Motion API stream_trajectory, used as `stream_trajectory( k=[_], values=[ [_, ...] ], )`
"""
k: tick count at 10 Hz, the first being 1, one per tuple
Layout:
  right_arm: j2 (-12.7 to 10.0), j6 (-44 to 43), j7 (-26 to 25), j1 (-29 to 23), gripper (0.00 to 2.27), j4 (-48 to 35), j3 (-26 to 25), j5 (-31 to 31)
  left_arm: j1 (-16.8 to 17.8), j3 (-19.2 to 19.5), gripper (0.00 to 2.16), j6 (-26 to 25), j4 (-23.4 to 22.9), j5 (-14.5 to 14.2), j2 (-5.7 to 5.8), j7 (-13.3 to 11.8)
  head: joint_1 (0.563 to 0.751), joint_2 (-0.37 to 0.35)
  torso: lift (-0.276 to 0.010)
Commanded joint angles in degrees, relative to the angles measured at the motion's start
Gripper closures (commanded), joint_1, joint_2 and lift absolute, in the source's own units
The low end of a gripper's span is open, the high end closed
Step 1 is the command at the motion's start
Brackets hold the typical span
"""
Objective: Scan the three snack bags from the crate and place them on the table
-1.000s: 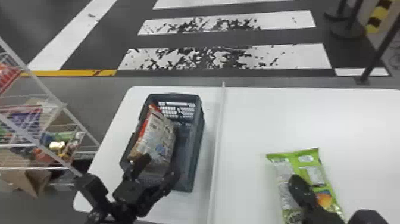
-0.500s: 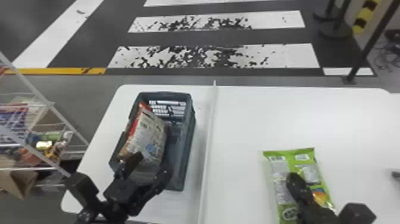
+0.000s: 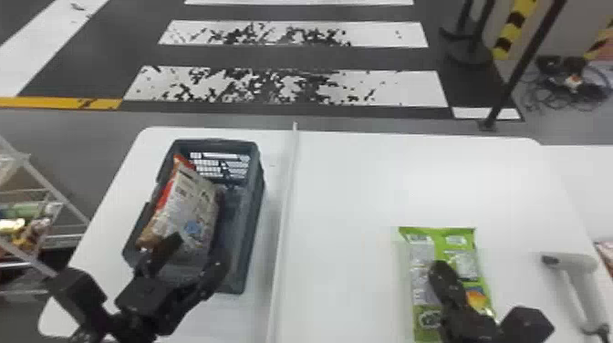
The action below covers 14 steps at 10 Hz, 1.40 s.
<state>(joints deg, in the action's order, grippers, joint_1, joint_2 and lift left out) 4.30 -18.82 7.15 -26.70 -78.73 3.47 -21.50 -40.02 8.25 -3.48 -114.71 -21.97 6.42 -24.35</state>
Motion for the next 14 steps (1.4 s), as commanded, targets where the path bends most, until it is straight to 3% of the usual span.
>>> stream_trajectory(
  k=[1,7,10,11,12,13,14],
  values=[
    [0.1,-0.6,0.8,0.4,2.24,1.2,-1.7,0.0,0.1,-0.1,0.07,0.0,0.1,0.0,0.0,0.0,0.695,-0.002,-0.037],
    [0.9,-2.3,3.5,0.9,2.24,3.1,-4.9,-0.6,0.7,-0.1,0.07,0.0,0.2,0.2,-0.09,0.0,0.695,-0.074,-0.037],
    [0.9,-3.9,3.7,-5.8,2.15,-7.7,-3.6,-0.6,0.7,0.0,0.07,0.0,-0.6,0.2,-0.09,0.3,0.695,-0.07,-0.037],
    [0.9,-4.2,3.7,-8.9,1.78,-12.7,-3.7,-0.2,0.6,0.0,0.07,0.0,-1.0,0.1,-0.09,0.3,0.695,-0.056,-0.037],
    [0.9,-5.3,3.7,-11.4,1.11,-16.9,-4.4,1.2,0.2,0.1,0.07,0.0,-1.8,-0.1,-0.09,0.4,0.695,-0.048,-0.037],
    [1.0,-5.3,3.6,-13.1,0.17,-20.0,-5.9,2.5,-0.5,0.1,0.07,0.0,-3.1,-0.1,-0.09,0.6,0.695,-0.046,-0.037],
    [1.0,-4.4,3.1,-13.4,0.03,-20.9,-8.0,3.4,-1.4,0.3,0.07,1.1,-4.6,-0.1,-0.09,1.6,0.695,-0.053,-0.037]
  ],
)
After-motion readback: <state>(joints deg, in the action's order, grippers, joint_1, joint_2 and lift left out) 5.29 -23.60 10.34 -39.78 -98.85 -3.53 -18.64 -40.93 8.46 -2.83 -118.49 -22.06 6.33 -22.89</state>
